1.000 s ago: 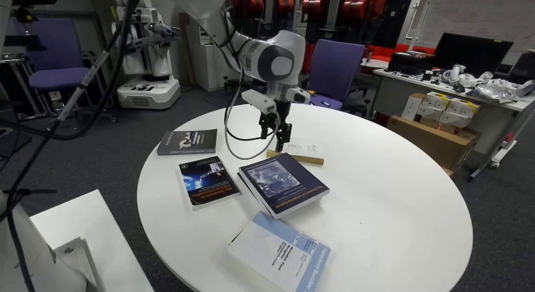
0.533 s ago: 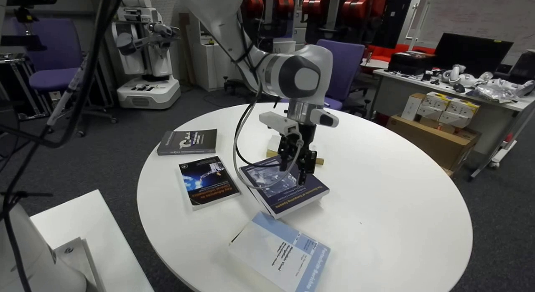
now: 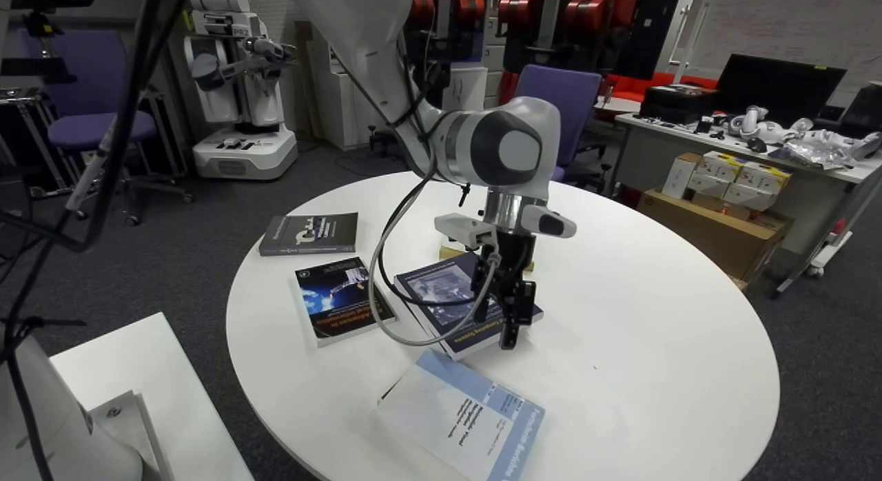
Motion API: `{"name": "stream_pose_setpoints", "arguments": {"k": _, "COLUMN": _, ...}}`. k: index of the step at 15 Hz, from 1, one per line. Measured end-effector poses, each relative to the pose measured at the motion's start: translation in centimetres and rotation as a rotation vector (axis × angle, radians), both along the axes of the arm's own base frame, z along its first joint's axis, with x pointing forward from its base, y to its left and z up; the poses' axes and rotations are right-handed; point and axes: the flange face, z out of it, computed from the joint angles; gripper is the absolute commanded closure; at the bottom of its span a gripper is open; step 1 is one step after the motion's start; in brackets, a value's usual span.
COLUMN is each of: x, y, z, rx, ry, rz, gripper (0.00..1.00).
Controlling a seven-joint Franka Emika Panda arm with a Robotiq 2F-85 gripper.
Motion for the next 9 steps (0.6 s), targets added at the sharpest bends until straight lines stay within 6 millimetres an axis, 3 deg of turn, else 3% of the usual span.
{"name": "stream_pose_setpoints", "arguments": {"k": 5, "x": -1.1, "y": -2.1, "z": -1.0, "rx": -0.115, "ry": 0.022, "rz": -0.068, "gripper": 0.00}}
{"name": "stream_pose_setpoints", "arguments": {"k": 9, "x": -1.5, "y": -3.0, "z": -4.6, "rx": -0.186, "ry": 0.040, "rz": -0.121, "gripper": 0.00}}
